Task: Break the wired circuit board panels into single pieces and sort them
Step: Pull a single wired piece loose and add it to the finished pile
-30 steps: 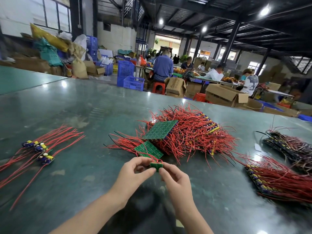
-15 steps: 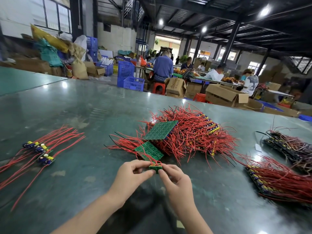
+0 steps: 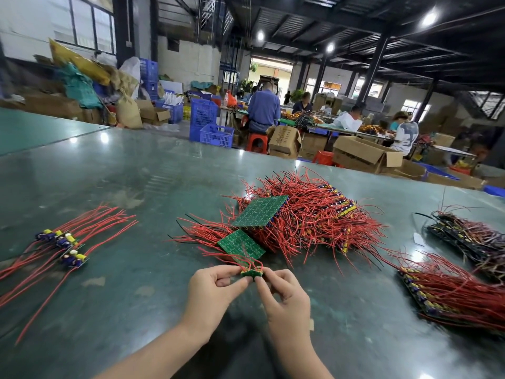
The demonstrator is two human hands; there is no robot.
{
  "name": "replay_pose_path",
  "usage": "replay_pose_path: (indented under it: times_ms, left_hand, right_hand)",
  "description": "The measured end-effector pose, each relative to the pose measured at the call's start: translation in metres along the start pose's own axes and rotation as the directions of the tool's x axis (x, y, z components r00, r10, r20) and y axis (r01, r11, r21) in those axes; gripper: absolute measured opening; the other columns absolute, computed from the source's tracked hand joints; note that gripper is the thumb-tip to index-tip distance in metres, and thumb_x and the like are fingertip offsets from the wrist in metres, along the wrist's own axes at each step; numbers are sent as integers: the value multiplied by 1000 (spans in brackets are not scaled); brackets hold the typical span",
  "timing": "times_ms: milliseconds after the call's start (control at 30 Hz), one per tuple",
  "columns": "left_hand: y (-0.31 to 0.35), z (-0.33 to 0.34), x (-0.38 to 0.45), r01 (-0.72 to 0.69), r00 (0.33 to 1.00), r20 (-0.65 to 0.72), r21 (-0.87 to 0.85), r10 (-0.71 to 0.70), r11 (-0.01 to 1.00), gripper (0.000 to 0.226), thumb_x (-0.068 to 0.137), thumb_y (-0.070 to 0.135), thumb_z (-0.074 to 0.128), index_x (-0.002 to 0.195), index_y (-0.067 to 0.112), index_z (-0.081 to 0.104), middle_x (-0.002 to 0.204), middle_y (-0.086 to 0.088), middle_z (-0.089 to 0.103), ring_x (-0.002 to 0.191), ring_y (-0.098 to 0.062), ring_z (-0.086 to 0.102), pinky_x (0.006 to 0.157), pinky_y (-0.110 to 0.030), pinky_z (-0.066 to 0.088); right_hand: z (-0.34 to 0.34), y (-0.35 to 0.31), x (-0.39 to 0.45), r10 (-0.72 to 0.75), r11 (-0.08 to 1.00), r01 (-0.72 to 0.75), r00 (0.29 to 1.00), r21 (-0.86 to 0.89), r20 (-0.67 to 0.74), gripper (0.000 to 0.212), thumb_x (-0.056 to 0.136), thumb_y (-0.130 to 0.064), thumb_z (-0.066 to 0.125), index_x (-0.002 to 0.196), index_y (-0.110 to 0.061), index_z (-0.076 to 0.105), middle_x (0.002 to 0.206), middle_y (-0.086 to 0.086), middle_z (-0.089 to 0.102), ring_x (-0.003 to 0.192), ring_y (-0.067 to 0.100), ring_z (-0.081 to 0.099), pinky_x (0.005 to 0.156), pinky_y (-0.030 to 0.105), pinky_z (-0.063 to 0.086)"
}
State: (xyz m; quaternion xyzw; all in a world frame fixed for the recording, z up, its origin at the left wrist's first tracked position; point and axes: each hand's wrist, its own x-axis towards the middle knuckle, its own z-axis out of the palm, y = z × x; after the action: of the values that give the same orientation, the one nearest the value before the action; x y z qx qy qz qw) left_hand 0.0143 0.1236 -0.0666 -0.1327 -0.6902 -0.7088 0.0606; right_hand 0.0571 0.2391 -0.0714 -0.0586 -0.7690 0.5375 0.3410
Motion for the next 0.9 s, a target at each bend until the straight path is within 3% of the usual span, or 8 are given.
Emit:
replay_pose_path:
  times_ms: [133, 233, 367, 433, 567, 733, 800, 900]
  left_hand:
    - [5, -1, 1, -60, 998, -23, 56, 61, 997, 21, 72, 0, 78, 81, 18, 73, 39, 13, 36, 43, -1, 32, 47, -7, 28]
    - [5, -8, 8, -121, 989, -64, 165, 133, 979, 22, 69, 3, 82, 77, 21, 72, 43, 13, 39, 47, -1, 36, 49, -10, 29]
    - [1, -21, 18, -229, 973, 148, 543, 176, 808, 30, 68, 16, 83, 97, 14, 75, 58, 9, 38, 51, -5, 37, 56, -17, 30]
    - [-1, -20, 17, -235, 972, 174, 623, 161, 746, 36, 69, 28, 82, 101, 15, 73, 61, 9, 37, 54, -2, 35, 57, -21, 28]
    - [4, -19, 15, -242, 952, -13, 577, 305, 780, 20, 70, 29, 82, 63, 22, 65, 57, 9, 39, 52, -4, 40, 54, -14, 29]
    - [8, -23, 17, -268, 944, -36, 501, 328, 823, 36, 72, 9, 79, 71, 28, 49, 71, 6, 47, 58, -7, 45, 57, -11, 35]
    - [9, -16, 11, -252, 968, 54, 297, 247, 921, 20, 76, 12, 77, 74, 24, 62, 67, 6, 59, 54, -3, 48, 55, -10, 38]
    - [11, -3, 3, 127, 964, 258, -229, -66, 965, 11, 78, 14, 73, 90, 14, 72, 79, -2, 72, 63, -9, 63, 54, -20, 49]
  right_hand:
    - [-1, -2, -1, 64, 997, -63, 998, 43, -9, 35, 79, -3, 72, 79, -38, 70, 70, -1, 58, 60, 3, 50, 59, 27, 42]
    - [-8, -6, 3, 265, 942, -244, 962, 232, -65, 19, 83, -5, 68, 84, -22, 74, 70, 1, 62, 59, 4, 52, 56, 34, 51]
    - [-18, -10, 13, 417, 840, -350, 905, 414, -82, 12, 91, -7, 59, 88, -12, 69, 62, -12, 61, 55, 0, 50, 43, 12, 44]
    - [-19, -10, 14, 431, 819, -354, 899, 451, -76, 14, 92, -6, 55, 86, -11, 68, 55, -14, 54, 47, -4, 45, 39, 11, 41]
    - [-20, -6, 15, 440, 805, -363, 896, 470, -61, 18, 92, -7, 54, 83, -13, 67, 56, -12, 53, 52, 0, 45, 55, 16, 44]
    - [-19, -5, 15, 418, 757, -355, 909, 548, 12, 18, 90, -3, 55, 86, -13, 69, 67, -9, 62, 56, 1, 50, 62, 16, 44]
    - [-17, -9, 13, 393, 748, -377, 915, 546, 94, 18, 89, -1, 55, 89, -11, 70, 70, -5, 64, 57, 1, 52, 56, 15, 46]
    - [-14, -18, 10, 314, 766, -391, 920, 510, 234, 23, 87, 6, 53, 86, -10, 71, 77, -1, 71, 63, 4, 59, 58, 21, 49]
